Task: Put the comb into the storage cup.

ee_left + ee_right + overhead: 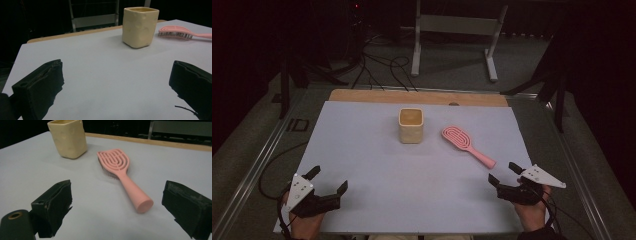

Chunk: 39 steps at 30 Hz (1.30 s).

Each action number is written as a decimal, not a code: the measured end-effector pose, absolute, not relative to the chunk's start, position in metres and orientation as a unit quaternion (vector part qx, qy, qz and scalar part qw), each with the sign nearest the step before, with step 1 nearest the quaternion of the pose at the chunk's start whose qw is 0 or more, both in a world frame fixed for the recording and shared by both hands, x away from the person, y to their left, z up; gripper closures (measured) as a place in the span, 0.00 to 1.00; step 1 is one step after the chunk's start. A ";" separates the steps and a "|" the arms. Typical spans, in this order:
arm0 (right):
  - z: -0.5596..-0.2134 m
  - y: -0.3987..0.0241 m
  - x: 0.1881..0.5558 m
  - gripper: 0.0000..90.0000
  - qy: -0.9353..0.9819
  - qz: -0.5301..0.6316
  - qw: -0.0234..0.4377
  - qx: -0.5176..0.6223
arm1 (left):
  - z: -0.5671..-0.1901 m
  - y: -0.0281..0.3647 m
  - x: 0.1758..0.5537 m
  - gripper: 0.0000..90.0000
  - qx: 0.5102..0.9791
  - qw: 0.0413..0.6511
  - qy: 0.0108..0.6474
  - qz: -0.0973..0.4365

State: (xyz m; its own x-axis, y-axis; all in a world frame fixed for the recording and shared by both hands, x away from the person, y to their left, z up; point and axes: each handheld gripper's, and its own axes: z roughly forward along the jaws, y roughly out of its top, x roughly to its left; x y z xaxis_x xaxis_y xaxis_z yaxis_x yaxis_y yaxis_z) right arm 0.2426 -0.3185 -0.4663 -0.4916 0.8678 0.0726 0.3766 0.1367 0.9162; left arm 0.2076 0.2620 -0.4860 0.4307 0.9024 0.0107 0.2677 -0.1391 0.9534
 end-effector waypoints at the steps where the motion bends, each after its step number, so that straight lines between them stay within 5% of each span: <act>1: -0.464 -0.318 0.243 0.10 0.712 0.490 0.250 0.437 | -0.486 0.262 0.208 0.00 0.684 0.497 0.428 0.319; 19: -0.422 -0.306 0.279 0.10 0.737 0.454 0.246 0.437 | -0.487 0.262 0.209 0.00 0.685 0.495 0.430 0.318; 39: -0.413 -0.285 0.319 0.10 0.780 0.392 0.219 0.436 | -0.488 0.262 0.209 0.00 0.687 0.494 0.430 0.314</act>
